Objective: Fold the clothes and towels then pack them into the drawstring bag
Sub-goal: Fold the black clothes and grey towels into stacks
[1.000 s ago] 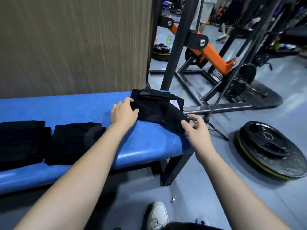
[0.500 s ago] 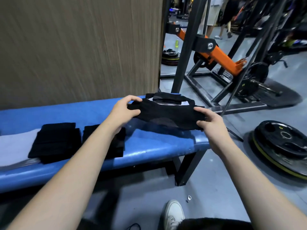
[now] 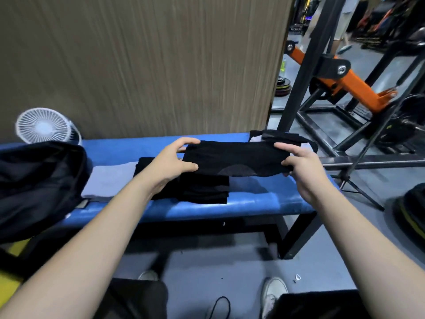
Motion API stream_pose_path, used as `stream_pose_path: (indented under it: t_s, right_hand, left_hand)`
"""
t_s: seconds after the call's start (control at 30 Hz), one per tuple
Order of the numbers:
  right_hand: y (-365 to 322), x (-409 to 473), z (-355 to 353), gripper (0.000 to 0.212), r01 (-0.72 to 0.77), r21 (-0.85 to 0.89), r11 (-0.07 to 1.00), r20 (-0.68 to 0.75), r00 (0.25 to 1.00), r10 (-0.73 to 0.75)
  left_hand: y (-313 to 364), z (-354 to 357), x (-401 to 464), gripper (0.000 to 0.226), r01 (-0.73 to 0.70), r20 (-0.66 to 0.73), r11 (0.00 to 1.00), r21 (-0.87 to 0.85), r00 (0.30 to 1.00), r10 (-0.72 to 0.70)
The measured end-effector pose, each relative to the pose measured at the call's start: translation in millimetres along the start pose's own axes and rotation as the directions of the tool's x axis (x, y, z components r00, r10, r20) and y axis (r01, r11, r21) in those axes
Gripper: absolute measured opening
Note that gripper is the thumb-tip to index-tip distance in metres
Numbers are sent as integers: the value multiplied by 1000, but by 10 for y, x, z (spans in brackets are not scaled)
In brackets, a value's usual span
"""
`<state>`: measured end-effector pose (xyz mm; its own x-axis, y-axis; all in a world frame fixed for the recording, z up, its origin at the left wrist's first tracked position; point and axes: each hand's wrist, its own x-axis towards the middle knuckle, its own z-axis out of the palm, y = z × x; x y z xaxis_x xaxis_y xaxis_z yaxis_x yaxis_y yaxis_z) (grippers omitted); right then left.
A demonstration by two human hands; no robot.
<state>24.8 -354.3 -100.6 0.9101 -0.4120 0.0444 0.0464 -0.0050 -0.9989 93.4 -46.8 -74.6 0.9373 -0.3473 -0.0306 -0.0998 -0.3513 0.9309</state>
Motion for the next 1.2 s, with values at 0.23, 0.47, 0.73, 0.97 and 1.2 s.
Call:
stream_pose_path:
  t_s: [0.23, 0.47, 0.73, 0.97, 1.2]
  right_hand:
    - [141, 70, 246, 44, -109, -169, 980, -23, 994, 106]
    - [94, 65, 361, 39, -82, -172, 982, -41, 996, 76]
    - [-148, -157, 777, 40, 47, -111, 993, 22, 999, -45]
    - [-64, -318, 1424, 37, 83, -159, 984, 154, 986, -58]
    - [194, -373, 1848, 26, 18, -300, 954, 340, 936, 89]
  left_hand:
    - [-234, 41, -84, 35, -25, -18, 912, 409, 999, 36]
    - [-415, 31, -117, 24, -114, -85, 759, 642, 972, 217]
    - [-502, 39, -56, 27, -100, -37, 842, 530, 989, 141]
    - [-533, 1, -40, 39, -55, -116, 906, 420, 987, 114]
    - [-513, -42, -79, 49, -3, -144, 946, 324, 988, 53]
